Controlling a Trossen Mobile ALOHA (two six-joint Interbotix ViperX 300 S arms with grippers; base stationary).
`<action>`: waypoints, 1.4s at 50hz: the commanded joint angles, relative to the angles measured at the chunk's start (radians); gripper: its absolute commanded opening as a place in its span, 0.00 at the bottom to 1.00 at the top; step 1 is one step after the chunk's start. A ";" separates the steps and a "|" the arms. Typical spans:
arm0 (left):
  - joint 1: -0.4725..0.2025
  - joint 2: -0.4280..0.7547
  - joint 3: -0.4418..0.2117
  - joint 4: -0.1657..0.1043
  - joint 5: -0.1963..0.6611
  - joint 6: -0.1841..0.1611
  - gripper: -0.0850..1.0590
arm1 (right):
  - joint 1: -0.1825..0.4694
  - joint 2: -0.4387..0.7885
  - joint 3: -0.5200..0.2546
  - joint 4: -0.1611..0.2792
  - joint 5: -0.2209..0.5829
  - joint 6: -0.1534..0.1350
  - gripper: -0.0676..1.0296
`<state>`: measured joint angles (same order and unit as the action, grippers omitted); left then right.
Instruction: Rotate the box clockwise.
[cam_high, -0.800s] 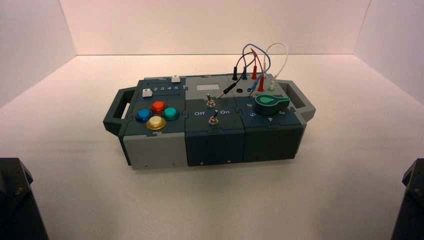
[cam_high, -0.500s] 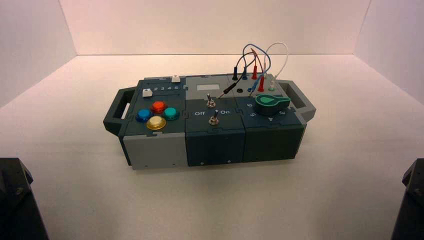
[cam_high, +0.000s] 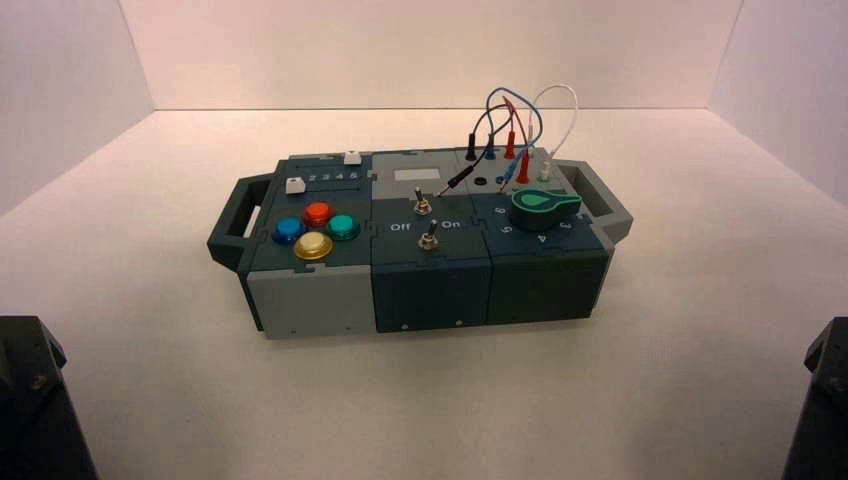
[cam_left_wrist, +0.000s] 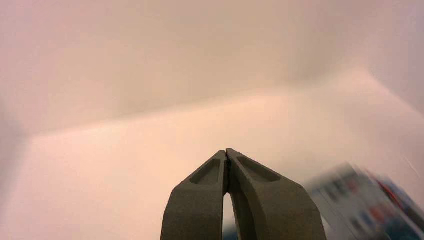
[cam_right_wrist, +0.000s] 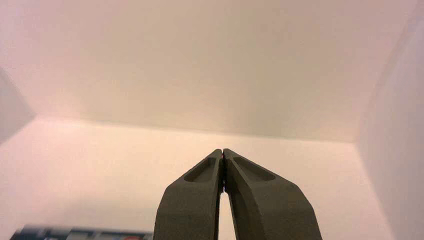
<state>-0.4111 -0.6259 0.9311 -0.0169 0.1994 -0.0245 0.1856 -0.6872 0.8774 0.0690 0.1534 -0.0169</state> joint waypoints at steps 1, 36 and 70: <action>-0.118 0.092 -0.041 -0.008 0.055 -0.023 0.05 | 0.021 0.127 -0.100 0.003 0.041 -0.005 0.04; -0.526 0.390 -0.078 -0.028 0.436 -0.137 0.05 | 0.149 0.833 -0.506 -0.006 0.199 -0.046 0.04; -0.597 0.664 -0.112 -0.003 0.517 -0.127 0.05 | 0.195 1.173 -0.690 -0.003 0.319 -0.055 0.04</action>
<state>-1.0124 0.0368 0.8422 -0.0291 0.7164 -0.1534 0.3636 0.5031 0.2132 0.0644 0.4541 -0.0690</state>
